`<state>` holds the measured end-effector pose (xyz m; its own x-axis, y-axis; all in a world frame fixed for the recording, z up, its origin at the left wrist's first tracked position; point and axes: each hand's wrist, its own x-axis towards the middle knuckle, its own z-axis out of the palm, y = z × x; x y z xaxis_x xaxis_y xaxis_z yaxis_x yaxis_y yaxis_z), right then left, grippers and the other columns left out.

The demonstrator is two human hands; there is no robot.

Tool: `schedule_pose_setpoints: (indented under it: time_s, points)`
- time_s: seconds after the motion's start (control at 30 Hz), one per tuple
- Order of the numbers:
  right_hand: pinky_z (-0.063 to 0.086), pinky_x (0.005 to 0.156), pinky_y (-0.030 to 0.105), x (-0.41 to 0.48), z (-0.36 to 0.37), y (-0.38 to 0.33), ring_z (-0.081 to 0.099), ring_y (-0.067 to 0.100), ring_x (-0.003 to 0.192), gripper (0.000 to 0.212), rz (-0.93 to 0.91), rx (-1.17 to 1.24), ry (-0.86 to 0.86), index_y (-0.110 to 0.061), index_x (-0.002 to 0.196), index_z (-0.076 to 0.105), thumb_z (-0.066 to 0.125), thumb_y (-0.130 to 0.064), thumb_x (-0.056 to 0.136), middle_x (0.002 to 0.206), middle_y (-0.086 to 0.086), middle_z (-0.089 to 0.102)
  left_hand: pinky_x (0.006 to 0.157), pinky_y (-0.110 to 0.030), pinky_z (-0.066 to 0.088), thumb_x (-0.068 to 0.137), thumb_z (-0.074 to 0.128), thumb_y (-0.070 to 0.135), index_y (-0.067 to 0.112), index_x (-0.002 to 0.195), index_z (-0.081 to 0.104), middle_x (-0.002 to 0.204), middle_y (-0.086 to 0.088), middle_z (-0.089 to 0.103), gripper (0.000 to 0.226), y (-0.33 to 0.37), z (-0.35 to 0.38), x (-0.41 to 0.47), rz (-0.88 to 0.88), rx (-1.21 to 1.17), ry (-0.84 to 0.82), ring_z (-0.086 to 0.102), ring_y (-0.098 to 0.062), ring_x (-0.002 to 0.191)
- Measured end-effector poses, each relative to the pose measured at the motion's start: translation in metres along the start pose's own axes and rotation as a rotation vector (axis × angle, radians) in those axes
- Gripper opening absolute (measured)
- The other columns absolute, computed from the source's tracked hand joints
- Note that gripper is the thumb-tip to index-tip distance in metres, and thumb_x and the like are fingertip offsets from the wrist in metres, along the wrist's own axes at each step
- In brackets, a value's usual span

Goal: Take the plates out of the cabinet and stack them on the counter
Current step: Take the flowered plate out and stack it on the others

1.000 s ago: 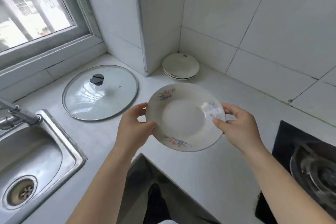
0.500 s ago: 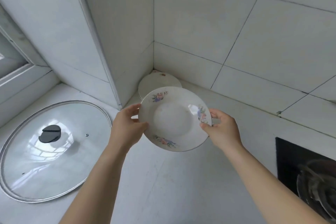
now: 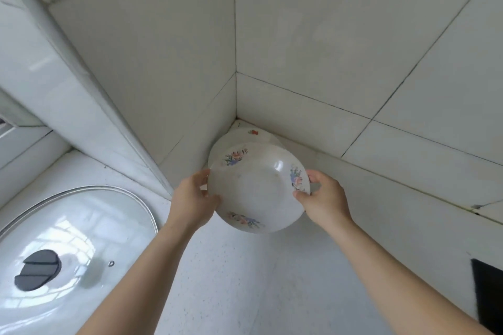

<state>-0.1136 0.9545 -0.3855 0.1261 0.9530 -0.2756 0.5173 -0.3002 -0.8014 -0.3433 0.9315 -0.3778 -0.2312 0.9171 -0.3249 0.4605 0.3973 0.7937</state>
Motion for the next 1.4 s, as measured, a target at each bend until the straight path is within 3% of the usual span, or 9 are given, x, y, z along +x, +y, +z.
schedule_pose_setpoints:
  time_s: [0.3,0.53,0.67,0.83,1.03,1.1,1.17,1.27,1.4]
  points:
    - [0.042,0.058,0.014,0.052,0.018,0.009,0.064,0.012,0.080,0.030,-0.016,-0.060,-0.042,-0.022,0.106,0.062,0.067,-0.009,0.081,0.091,-0.014,0.059,0.047,-0.018,0.041,0.073,0.062,0.006,0.034,0.114,0.059,0.104,0.017,0.063,0.050,-0.013,0.014,0.045,-0.052,-0.017,0.006,0.062,0.002,0.080]
    - [0.042,0.058,0.014,0.065,0.024,0.012,0.062,0.013,0.082,0.025,-0.041,-0.074,-0.061,-0.017,0.104,0.061,0.065,-0.006,0.082,0.092,-0.009,0.059,0.066,-0.031,0.054,0.071,0.065,0.003,0.028,0.115,0.061,0.105,0.012,0.063,0.051,-0.021,0.019,0.062,-0.052,-0.015,0.004,0.067,-0.011,0.084]
    - [0.046,0.066,0.021,0.067,0.026,0.013,0.062,0.015,0.085,0.026,-0.051,-0.078,-0.058,-0.016,0.106,0.062,0.066,-0.007,0.082,0.095,-0.006,0.062,0.077,-0.040,0.056,0.072,0.065,0.000,0.025,0.114,0.062,0.101,0.012,0.062,0.048,-0.024,0.020,0.065,-0.069,-0.023,0.015,0.067,-0.016,0.086]
    - [0.049,0.072,0.024,0.071,0.029,0.012,0.065,0.018,0.085,0.027,-0.050,-0.075,-0.065,-0.015,0.106,0.063,0.066,-0.007,0.081,0.096,-0.004,0.063,0.077,-0.037,0.054,0.074,0.067,0.003,0.020,0.118,0.060,0.104,0.011,0.060,0.048,-0.026,0.021,0.064,-0.074,-0.014,0.055,0.066,-0.018,0.086]
    - [0.047,0.071,0.024,0.072,0.030,0.009,0.062,0.016,0.082,0.024,-0.052,-0.087,-0.064,-0.014,0.104,0.064,0.066,-0.007,0.081,0.091,-0.005,0.061,0.059,-0.019,0.041,0.079,0.067,0.010,0.018,0.125,0.055,0.114,0.006,0.062,0.049,-0.027,0.021,0.059,0.001,0.091,0.100,0.060,-0.012,0.078]
    - [0.045,0.069,0.023,0.071,0.029,0.010,0.062,0.017,0.082,0.024,-0.061,-0.094,-0.059,-0.014,0.104,0.064,0.066,-0.007,0.082,0.091,-0.006,0.060,0.064,-0.020,0.041,0.080,0.066,0.012,0.017,0.128,0.053,0.122,0.001,0.060,0.050,-0.027,0.021,0.056,0.040,0.156,0.100,0.062,-0.012,0.082]
    - [0.046,0.070,0.025,0.070,0.029,0.012,0.063,0.019,0.085,0.027,-0.074,-0.129,-0.063,-0.013,0.108,0.062,0.066,-0.009,0.082,0.097,-0.004,0.061,0.075,-0.024,0.045,0.080,0.068,0.014,0.016,0.132,0.050,0.130,-0.004,0.054,0.055,-0.028,0.020,0.053,0.064,0.229,0.085,0.063,-0.016,0.093]
    - [0.049,0.083,0.030,0.067,0.028,0.016,0.061,0.023,0.098,0.043,-0.128,-0.290,-0.073,-0.012,0.124,0.054,0.066,-0.017,0.083,0.121,0.005,0.053,0.091,-0.030,0.047,0.081,0.067,0.015,0.014,0.131,0.050,0.135,-0.007,0.049,0.053,-0.029,0.020,0.048,0.129,0.313,0.045,0.058,-0.023,0.109]
    - [0.044,0.087,0.026,0.056,0.025,0.014,0.054,0.022,0.111,0.041,-0.328,-0.545,-0.074,-0.010,0.126,0.055,0.060,-0.021,0.088,0.135,0.004,0.044,0.091,-0.025,0.041,0.085,0.063,0.012,0.014,0.130,0.051,0.136,-0.006,0.048,0.046,-0.027,0.022,0.043,0.159,0.334,0.022,0.054,-0.023,0.114]
